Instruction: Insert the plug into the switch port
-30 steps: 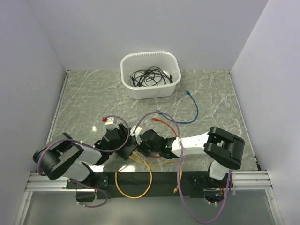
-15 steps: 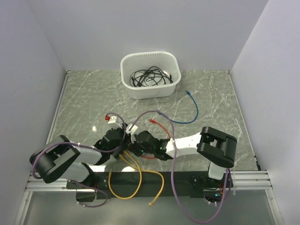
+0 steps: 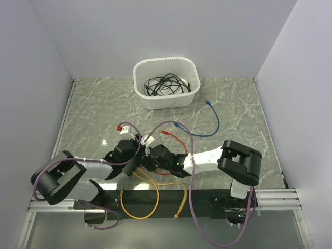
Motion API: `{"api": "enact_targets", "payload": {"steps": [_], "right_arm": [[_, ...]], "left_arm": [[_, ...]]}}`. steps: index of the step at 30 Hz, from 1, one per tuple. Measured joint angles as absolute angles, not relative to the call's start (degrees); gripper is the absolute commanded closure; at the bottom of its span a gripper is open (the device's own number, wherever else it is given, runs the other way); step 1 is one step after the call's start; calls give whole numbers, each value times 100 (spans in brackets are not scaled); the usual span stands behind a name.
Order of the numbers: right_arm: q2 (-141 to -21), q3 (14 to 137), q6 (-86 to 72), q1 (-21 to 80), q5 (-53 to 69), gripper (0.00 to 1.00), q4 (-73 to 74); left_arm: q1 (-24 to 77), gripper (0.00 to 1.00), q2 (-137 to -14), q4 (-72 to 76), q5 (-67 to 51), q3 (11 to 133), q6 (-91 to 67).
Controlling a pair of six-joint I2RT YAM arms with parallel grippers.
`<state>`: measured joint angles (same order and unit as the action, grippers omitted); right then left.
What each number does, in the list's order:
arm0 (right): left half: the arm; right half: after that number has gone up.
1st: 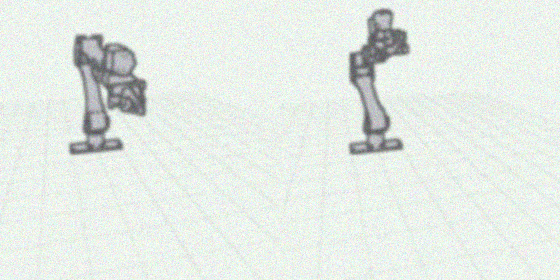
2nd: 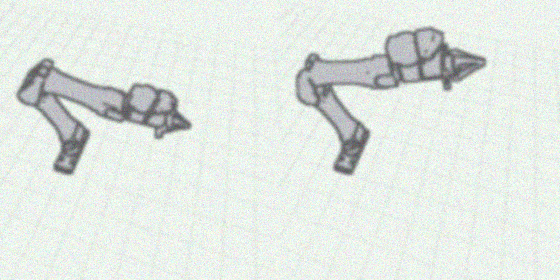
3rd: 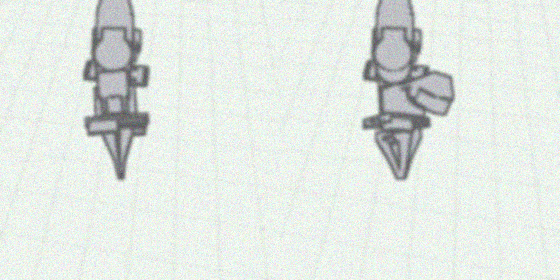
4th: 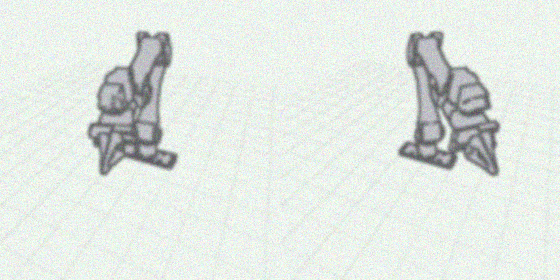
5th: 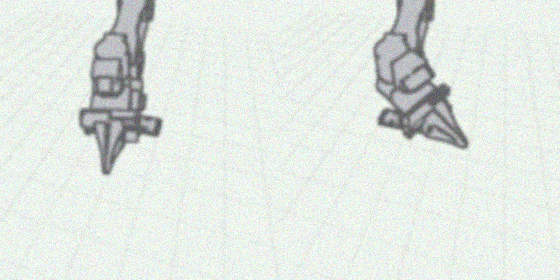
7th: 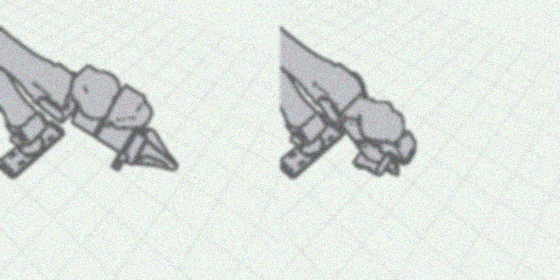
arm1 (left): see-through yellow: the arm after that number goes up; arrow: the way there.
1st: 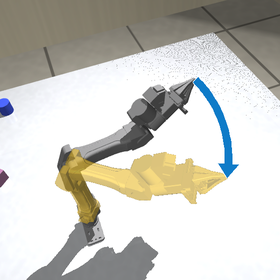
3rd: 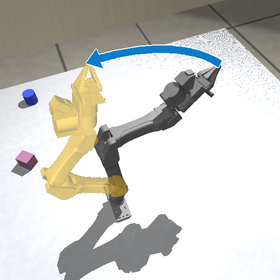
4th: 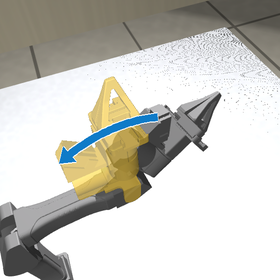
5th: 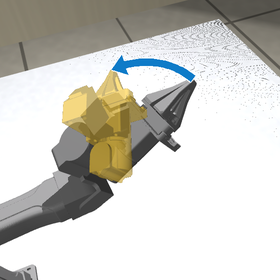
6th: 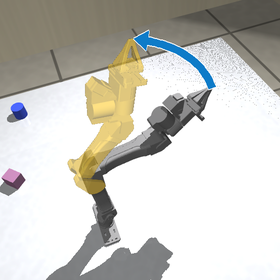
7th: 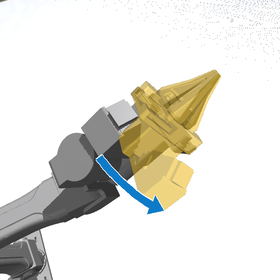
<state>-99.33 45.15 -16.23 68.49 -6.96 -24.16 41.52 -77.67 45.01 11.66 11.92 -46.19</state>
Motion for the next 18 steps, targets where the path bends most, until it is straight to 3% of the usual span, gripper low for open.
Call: {"api": "enact_targets", "payload": {"steps": [4, 12, 18], "right_arm": [[-9765, 4466, -1763, 6842, -880, 54, -2639], [-9054, 4115, -2119, 6836, -1323, 51, -2897], [-8270, 3966, -2355, 6820, -1739, 40, -2665]], "left_arm": [[3900, 44, -7537, 4108, 860, 1253, -4571], [3505, 44, -7227, 3365, 438, 1455, -4416], [3470, 37, -6434, 2215, 652, 1704, -4460]]}}
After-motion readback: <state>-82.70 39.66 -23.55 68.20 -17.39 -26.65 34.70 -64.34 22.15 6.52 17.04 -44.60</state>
